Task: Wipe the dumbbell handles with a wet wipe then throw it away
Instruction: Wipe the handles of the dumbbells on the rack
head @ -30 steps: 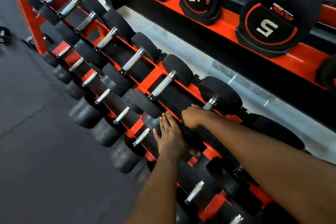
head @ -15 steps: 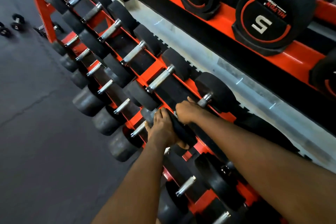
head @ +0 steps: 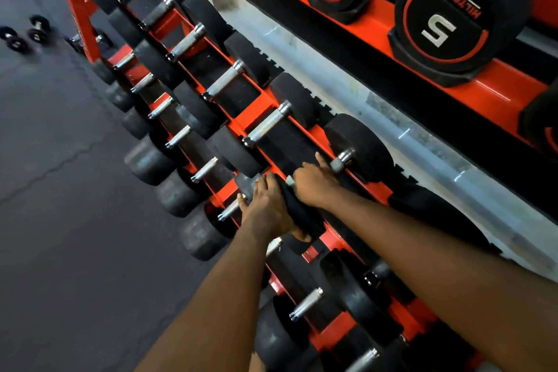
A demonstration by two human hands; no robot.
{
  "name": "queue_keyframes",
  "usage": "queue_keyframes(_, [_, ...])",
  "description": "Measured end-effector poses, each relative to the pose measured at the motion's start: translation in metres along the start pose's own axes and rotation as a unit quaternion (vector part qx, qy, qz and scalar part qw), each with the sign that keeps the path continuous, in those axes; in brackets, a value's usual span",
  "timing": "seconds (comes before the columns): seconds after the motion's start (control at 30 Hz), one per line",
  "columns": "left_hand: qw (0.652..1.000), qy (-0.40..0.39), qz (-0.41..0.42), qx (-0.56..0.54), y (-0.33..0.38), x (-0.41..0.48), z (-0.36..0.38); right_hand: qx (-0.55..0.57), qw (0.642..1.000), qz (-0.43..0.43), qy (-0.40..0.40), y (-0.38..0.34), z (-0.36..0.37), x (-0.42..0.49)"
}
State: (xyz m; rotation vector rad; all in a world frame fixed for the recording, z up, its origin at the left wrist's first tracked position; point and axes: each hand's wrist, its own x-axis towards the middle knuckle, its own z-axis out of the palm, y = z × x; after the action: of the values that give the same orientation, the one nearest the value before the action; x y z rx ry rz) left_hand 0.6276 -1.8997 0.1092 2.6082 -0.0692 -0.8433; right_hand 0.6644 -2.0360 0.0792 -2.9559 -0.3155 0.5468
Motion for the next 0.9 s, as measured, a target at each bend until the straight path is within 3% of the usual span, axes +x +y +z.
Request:
queue_keyframes(0.07, [1.0, -0.002, 0.003, 0.004, 0.0, 0.001, 0.0, 0.018, 1.0, -0.022, 0.006, 0.004, 0.003, 0.001])
queue_keyframes(0.23, [1.0, -0.006, 0.009, 0.006, 0.001, 0.0, 0.0, 0.137, 0.972, -0.121, 0.148, 0.028, 0.017, -0.045])
queue_keyframes(0.4, [1.0, 0.0, 0.008, 0.008, 0.001, -0.001, 0.0, 0.038, 0.986, -0.088, 0.139, 0.015, 0.027, -0.026])
queue_keyframes(0.53, [1.0, 0.001, 0.01, 0.003, 0.003, -0.001, -0.003, -0.03, 0.999, -0.024, 0.002, 0.011, 0.009, 0.004])
queue_keyframes(0.6, [1.0, -0.004, 0.006, 0.003, 0.002, -0.003, -0.003, -0.035, 0.998, -0.051, 0.008, 0.009, 0.006, -0.004])
queue_keyframes(0.67, [1.0, -0.008, 0.003, 0.005, 0.002, -0.003, -0.003, 0.032, 0.994, -0.058, 0.082, 0.008, 0.013, -0.032])
queue_keyframes(0.8, [1.0, -0.006, 0.002, 0.0, 0.003, -0.007, -0.005, 0.198, 0.963, 0.037, 0.178, 0.005, 0.023, -0.088])
queue_keyframes(0.9, [1.0, -0.003, 0.001, 0.003, 0.003, -0.009, -0.006, 0.326, 0.884, 0.276, 0.19, 0.001, 0.034, -0.087])
